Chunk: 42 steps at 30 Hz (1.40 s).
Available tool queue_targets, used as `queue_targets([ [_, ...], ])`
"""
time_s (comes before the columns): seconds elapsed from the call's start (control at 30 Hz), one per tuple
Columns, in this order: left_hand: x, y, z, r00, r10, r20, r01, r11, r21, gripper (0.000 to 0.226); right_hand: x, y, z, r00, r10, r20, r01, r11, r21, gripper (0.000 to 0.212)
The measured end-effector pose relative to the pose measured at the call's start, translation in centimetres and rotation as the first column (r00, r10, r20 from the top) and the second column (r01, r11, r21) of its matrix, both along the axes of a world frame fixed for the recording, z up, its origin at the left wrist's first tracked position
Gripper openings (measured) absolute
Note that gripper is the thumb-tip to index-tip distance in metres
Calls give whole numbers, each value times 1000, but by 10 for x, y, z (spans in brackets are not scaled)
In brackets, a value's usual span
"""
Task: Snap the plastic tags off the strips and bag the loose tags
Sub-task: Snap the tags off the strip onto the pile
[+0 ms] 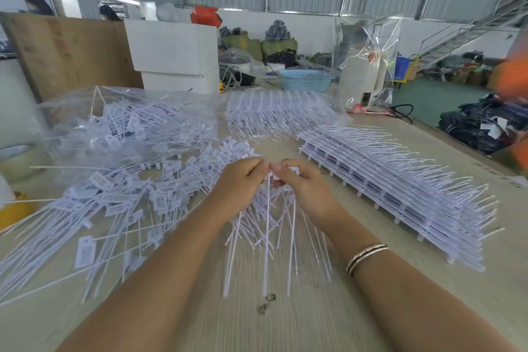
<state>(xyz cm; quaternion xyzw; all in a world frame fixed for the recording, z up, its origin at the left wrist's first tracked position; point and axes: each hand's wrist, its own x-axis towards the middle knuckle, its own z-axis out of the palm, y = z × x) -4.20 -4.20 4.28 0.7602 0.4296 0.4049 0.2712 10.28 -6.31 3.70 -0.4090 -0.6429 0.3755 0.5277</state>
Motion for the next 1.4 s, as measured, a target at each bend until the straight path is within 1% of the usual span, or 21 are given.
queue_targets([
  [0.1,7,-3,2,986,16,167,-1,996,-86,33,-3,-1,1,991,-48,-128,52,998,26,30],
  [0.23,16,-3,-1,961,44,274,-14,994,-111,28,-8,0,-3,987,-88,-137,99,992,78,28],
  [0.3,17,0,-1,935,117,335,-71,986,-148,33,-8,0,2,984,-138,-113,151,981,118,28],
  [0.37,10,7,1,889,226,399,-155,967,-203,39,0,1,5,958,-239,-156,262,954,149,30],
  [0.43,-3,11,0,909,272,317,-240,961,-136,42,9,0,5,945,-285,-162,305,946,113,34],
  [0.47,-9,13,0,924,255,284,-235,966,-103,43,12,2,3,949,-304,-87,312,945,94,34],
  [0.53,-13,13,-1,943,173,284,-152,984,-94,44,15,8,-5,905,-371,210,369,928,51,29],
  [0.6,-9,10,0,968,114,224,-100,992,-75,35,15,15,-11,778,-459,429,479,875,68,28],
  [0.67,-4,5,-1,991,86,102,-84,996,-24,25,12,19,-13,686,-561,464,551,817,172,42],
  [0.73,-1,3,-2,998,43,43,-44,999,22,23,9,18,-11,706,-601,375,536,799,273,35],
  [0.77,1,3,-3,999,25,36,-26,999,35,27,7,15,-10,770,-550,324,481,834,272,25],
  [0.8,3,3,-3,999,10,43,-11,999,39,32,5,13,-9,837,-456,302,402,887,226,24],
  [0.87,6,3,-3,994,-13,106,11,1000,17,39,0,10,-11,903,-257,345,238,967,95,37],
  [0.9,6,3,-2,989,-17,145,18,1000,-2,39,-2,8,-11,919,-196,343,189,981,54,37],
  [0.93,5,4,-2,985,-14,172,17,1000,-17,35,-3,8,-10,947,-160,277,157,987,34,33],
  [1.0,0,6,-4,988,26,152,-19,999,-51,17,0,7,-7,990,-135,49,135,991,8,26],
  [1.07,-6,10,-6,995,62,77,-55,994,-91,25,4,5,-4,993,-101,-58,101,995,-9,23],
  [1.13,-7,9,-8,999,35,28,-33,995,-94,40,5,4,-3,999,-25,-33,25,1000,-12,21],
  [1.23,-3,7,-5,999,30,-26,-30,1000,-5,45,6,1,-1,998,46,43,-44,998,-36,18],
  [1.33,-2,7,-2,997,68,-31,-66,997,37,42,6,-1,1,997,32,73,-30,999,-35,24],
  [1.4,1,6,-3,997,74,29,-73,997,-14,42,3,-1,0,998,-3,59,3,1000,10,24],
])
